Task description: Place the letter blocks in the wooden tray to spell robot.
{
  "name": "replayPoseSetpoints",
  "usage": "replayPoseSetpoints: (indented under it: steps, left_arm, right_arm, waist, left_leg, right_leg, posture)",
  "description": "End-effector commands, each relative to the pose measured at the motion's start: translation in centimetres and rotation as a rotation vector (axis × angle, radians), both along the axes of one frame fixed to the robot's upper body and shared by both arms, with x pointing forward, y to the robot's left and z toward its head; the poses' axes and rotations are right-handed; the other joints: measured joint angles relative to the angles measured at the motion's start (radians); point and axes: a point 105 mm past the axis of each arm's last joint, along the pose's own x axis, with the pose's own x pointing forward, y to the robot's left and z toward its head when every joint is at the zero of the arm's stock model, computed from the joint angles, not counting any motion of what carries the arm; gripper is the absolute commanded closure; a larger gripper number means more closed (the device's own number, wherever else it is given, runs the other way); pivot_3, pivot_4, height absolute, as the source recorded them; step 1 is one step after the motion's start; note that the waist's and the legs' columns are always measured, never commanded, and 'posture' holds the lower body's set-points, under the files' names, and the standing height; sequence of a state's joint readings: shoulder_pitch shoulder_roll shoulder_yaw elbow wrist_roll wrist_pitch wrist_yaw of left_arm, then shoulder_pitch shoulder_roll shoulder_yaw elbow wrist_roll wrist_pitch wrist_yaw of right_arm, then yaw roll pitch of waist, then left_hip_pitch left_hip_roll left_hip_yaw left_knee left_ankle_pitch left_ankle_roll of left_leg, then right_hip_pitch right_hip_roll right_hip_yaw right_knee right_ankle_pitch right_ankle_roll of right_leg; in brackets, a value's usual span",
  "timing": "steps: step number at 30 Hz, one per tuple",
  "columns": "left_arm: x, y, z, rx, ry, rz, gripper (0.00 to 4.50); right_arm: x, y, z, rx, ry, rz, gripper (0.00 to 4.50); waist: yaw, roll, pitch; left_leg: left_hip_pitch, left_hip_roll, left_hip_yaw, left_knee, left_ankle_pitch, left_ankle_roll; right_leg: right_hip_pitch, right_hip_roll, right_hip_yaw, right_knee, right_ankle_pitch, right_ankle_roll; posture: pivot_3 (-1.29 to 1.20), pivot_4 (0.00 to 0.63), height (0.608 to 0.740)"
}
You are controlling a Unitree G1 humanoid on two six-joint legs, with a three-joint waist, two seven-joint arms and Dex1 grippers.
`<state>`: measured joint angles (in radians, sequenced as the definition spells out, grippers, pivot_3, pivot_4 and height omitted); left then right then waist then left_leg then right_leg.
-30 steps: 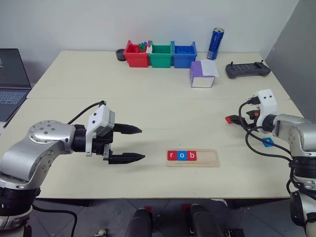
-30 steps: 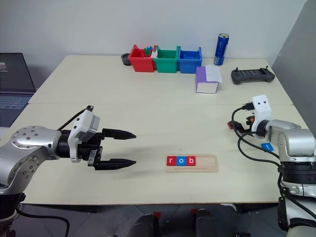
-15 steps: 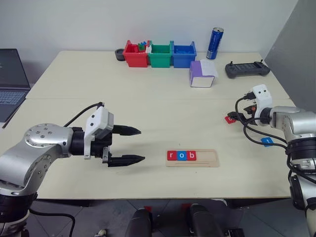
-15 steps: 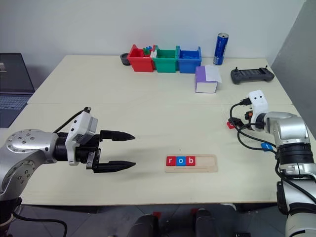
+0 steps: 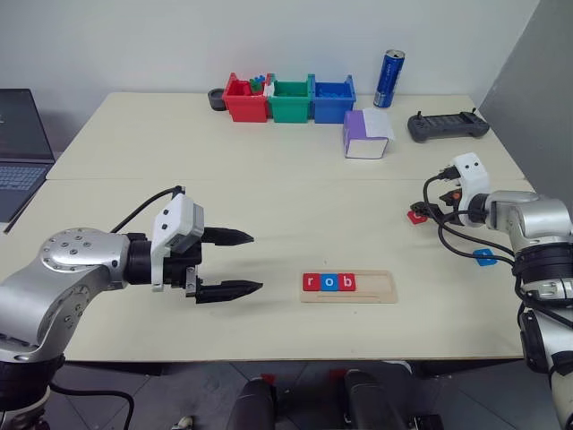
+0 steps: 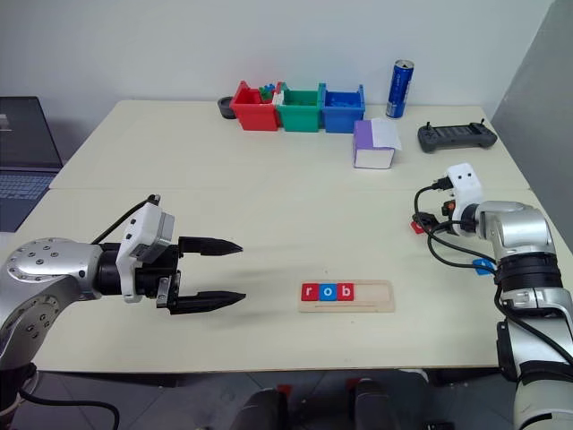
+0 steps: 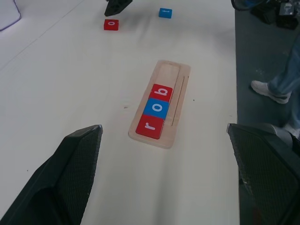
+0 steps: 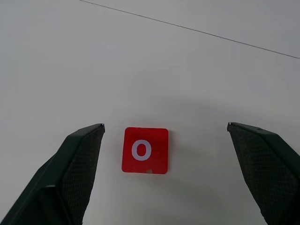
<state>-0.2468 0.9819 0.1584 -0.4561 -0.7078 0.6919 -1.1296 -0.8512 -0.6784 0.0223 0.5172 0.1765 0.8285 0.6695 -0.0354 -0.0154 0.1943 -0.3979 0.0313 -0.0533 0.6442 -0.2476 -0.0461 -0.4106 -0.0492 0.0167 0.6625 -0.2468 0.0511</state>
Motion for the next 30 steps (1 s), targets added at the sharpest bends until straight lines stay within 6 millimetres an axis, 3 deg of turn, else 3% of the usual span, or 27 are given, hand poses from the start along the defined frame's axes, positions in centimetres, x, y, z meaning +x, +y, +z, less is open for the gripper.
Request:
replayPoseSetpoints:
  steps: [1, 30]
  left_arm:
    - [-0.22, 0.06, 0.94, 0.0, -0.037, -0.008, 0.0]
    - [-0.08, 0.13, 1.0, 0.007, -0.04, -0.01, 0.0]
  right_arm:
    - [0.49, -0.01, 1.97, -0.006, -0.062, -0.001, 0.04]
    - [1.24, 0.75, 1.34, 0.01, -0.062, -0.013, 0.04]
  waist:
    - [0.0, 0.0, 0.0]
    - [0.0, 0.0, 0.0]
  left_leg:
    - [0.0, 0.0, 0.0, 0.0, 0.0, 0.0]
    - [0.0, 0.0, 0.0, 0.0, 0.0, 0.0]
  right_leg:
    - [0.0, 0.0, 0.0, 0.0, 0.0, 0.0]
    - [0.0, 0.0, 0.0, 0.0, 0.0, 0.0]
  posture:
    - [0.0, 0.15, 0.74]
    - [0.0, 0.15, 0.74]
